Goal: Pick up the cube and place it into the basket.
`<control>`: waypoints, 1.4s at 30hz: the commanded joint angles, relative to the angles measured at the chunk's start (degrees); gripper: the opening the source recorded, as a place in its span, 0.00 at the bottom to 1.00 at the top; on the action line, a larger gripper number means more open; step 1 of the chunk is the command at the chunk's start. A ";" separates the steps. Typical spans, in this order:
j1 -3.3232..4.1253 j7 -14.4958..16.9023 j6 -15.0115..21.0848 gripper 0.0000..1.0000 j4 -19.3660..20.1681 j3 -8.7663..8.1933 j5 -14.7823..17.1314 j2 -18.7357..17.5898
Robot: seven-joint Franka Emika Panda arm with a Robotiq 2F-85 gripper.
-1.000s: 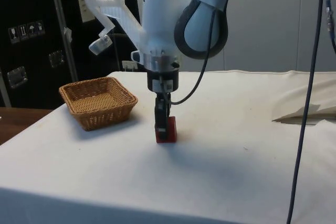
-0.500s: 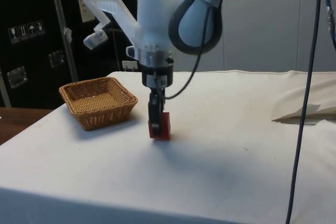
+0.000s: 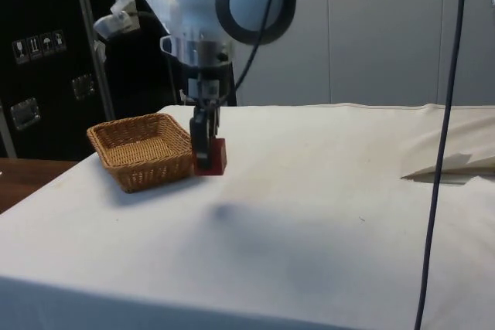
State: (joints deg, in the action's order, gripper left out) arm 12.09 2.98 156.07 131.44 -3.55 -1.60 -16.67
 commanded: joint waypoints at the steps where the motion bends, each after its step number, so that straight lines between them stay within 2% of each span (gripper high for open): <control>1: -0.11 0.06 -1.09 0.01 -0.80 0.06 0.29 0.23; 7: -0.40 0.40 -3.21 0.01 -4.53 0.11 0.74 -0.57; 9: -0.17 0.00 -2.98 0.01 -4.53 -0.17 0.17 -0.40; 10: -0.46 0.46 -3.55 0.01 -5.61 0.11 0.86 -1.03; 15: -0.80 0.63 -4.24 0.01 -9.40 0.17 1.09 -3.04; 16: -0.40 0.06 -3.78 0.01 -8.48 -0.23 0.29 -2.52; 17: -0.86 0.69 -4.30 0.01 -9.97 0.23 1.09 -3.44; 24: -1.60 1.09 -4.13 0.01 -14.73 0.34 1.43 -6.82; 25: -1.03 0.23 -4.13 0.01 -14.04 -0.29 0.46 -6.25; 26: -1.72 1.15 -4.07 0.01 -15.30 0.34 1.55 -7.22; 30: -2.29 2.12 -4.13 0.01 -18.11 0.06 2.23 -9.22; 33: -2.58 3.15 -4.30 0.01 -19.48 -0.34 2.98 -10.08; 34: -1.78 2.23 -4.07 0.01 -19.14 -1.15 2.18 -10.03; 35: -2.64 4.07 -4.41 0.01 -20.34 -0.74 3.67 -10.54; 42: -3.15 6.76 -4.58 0.01 -22.75 -1.83 5.84 -11.92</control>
State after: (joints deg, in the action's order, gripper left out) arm 9.68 9.05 151.89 109.15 -6.13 3.61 -28.42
